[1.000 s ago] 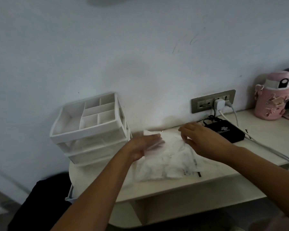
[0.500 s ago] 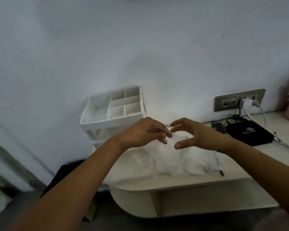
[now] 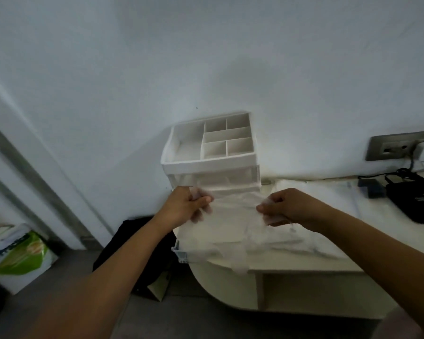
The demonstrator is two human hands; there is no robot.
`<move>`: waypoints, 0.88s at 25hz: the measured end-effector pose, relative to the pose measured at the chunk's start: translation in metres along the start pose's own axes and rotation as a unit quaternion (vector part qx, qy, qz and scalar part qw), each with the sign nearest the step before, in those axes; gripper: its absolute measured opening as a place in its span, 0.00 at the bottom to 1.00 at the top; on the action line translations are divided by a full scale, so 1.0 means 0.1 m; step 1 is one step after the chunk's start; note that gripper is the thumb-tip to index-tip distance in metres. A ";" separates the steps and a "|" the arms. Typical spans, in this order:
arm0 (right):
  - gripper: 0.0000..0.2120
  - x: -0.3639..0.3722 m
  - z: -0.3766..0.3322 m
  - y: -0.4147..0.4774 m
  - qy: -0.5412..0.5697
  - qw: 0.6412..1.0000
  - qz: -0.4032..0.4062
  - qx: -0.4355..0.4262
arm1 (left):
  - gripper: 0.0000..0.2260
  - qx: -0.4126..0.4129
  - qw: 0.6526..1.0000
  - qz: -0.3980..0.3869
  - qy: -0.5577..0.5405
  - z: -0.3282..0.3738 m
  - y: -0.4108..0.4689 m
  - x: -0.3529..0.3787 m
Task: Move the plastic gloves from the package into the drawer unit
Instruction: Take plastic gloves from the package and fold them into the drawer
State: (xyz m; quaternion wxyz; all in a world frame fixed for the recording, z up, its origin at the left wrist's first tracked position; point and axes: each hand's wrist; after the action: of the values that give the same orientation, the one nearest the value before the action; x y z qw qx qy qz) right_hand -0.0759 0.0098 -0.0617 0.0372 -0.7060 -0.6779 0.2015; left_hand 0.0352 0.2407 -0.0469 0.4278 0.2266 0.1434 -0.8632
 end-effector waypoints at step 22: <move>0.25 0.87 0.06 0.47 -0.525 0.833 -0.142 -0.101 | 0.07 -0.093 0.991 0.060 0.073 -0.62 0.14 0.12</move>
State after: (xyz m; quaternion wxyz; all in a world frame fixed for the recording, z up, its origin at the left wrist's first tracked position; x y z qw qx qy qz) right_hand -0.0336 0.0898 -0.1030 -0.3673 -0.3904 -0.7047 0.4649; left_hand 0.0566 0.2513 -0.1070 0.4861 0.2561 0.2401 -0.8003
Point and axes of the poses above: each hand's wrist, its own y-axis towards the middle knuckle, its own x-axis out of the palm, z = x × y, and after that the axes turned 5 degrees about -z, right-handed
